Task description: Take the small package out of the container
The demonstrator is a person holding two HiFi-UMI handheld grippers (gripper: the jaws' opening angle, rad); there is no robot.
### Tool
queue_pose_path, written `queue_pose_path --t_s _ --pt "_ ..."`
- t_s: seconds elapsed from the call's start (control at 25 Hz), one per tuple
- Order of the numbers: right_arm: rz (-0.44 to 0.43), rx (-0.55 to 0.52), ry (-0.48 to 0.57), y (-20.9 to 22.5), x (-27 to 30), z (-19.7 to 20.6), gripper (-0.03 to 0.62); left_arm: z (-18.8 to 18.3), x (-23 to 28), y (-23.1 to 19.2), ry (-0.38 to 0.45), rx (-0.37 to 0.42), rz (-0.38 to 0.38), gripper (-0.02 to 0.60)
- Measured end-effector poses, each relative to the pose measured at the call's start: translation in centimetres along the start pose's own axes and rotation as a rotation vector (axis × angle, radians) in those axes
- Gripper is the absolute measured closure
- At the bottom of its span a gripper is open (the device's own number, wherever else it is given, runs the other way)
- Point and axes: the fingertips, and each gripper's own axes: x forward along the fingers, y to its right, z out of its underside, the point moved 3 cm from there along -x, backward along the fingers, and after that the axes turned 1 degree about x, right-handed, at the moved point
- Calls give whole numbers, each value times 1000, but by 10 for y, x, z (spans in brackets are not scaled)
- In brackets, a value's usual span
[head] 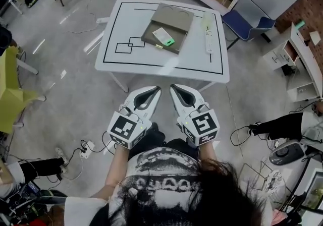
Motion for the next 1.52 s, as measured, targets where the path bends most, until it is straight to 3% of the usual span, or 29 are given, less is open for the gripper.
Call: queue_pose_path --t_s 0.68,1.2,1.52 --pt "33 24 -44 25 39 5 591 8 28 -39 -30 -31 36 581" --pt "-28 16 -56 88 121 -6 581 0 74 -112 -38 -39 -65 581" --pt "-79 -13 -118 137 181 -3 545 -11 122 -157 -30 -39 -105 581"
